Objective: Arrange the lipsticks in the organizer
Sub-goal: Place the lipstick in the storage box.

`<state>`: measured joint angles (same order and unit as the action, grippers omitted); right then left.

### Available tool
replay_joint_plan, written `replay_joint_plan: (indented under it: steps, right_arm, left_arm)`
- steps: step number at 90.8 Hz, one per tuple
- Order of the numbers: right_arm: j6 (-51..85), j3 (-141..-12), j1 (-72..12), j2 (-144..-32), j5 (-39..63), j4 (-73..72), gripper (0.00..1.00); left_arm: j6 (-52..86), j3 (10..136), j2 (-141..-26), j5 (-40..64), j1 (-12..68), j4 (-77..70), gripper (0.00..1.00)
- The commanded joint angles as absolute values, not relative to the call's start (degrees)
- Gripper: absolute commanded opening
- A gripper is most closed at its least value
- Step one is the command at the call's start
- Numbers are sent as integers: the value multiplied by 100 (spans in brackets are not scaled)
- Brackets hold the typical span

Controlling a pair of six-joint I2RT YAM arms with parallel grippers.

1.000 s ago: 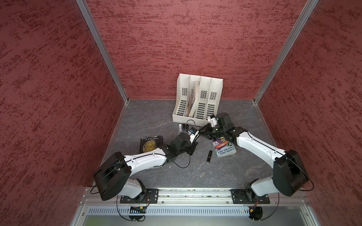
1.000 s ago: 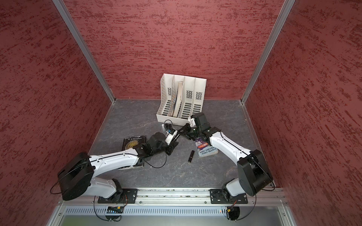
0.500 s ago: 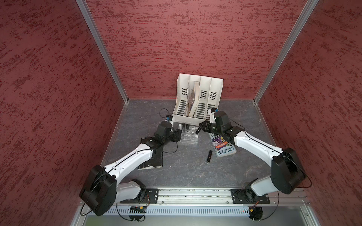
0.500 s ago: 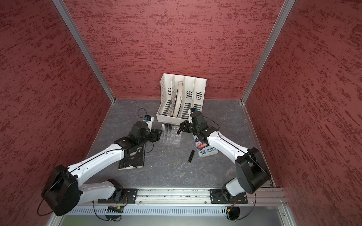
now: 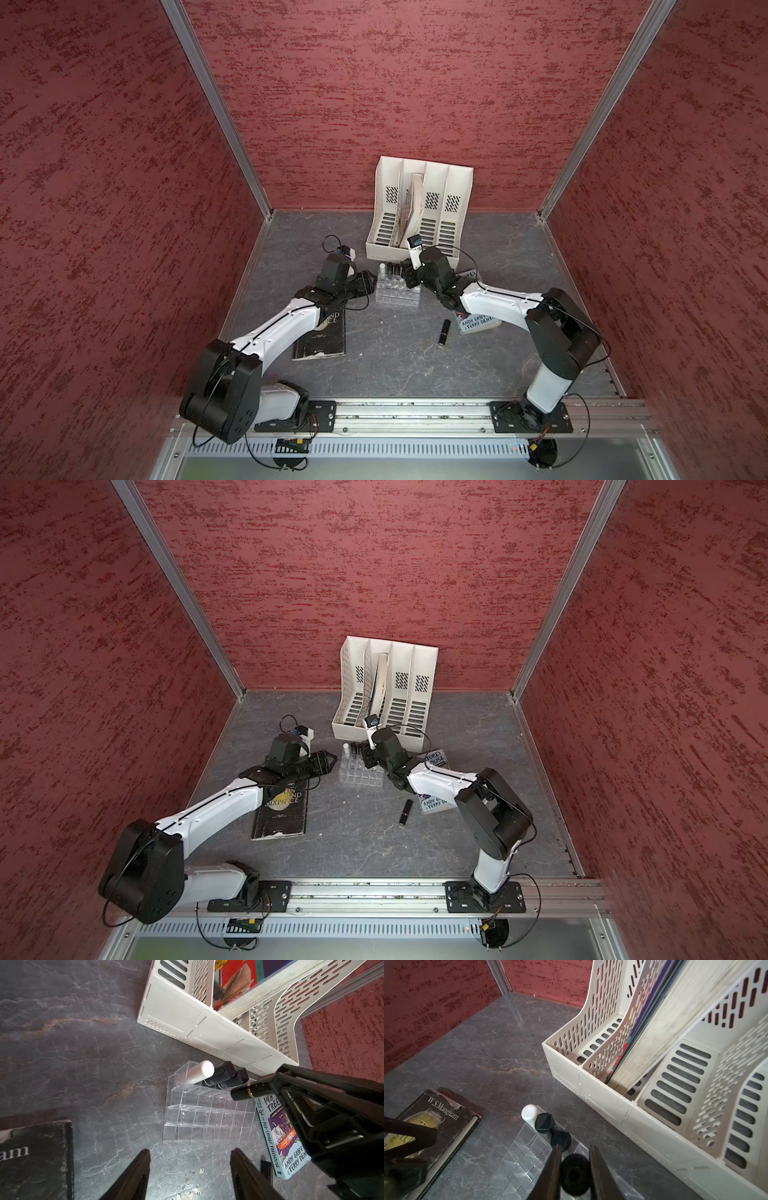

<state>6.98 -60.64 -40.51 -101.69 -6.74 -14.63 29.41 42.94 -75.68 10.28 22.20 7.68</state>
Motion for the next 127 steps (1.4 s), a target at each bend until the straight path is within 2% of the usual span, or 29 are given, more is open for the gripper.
replay_joint_plan:
  steps: [1,54,95,101,110,127]
  right_arm:
    - [528,-6303,-4095,-10263,-887,-1876,6]
    - [309,-5984,-4076,-10435,-1035,-2261,5]
    - [358,-5617,-4046,-10644,-1025,-2734,6]
    - [417,-5616,-4047,-10636,-1020,-2722,13]
    - [512,-5623,-4047,-10552,-1043,-2647,34]
    - [677,-5515,-4042,-10024,-1093,-2383,39]
  left_arm:
    - [3062,4243,-7668,1266,2197,527,63]
    - [3067,4266,-7579,1161,2357,685,62]
    - [3058,4566,-7585,736,2919,1037,62]
    - [3059,4635,-7593,687,3028,1093,62]
    - [2972,4736,-7605,539,3258,1158,62]
    - [2792,4914,-7590,85,3861,1568,62]
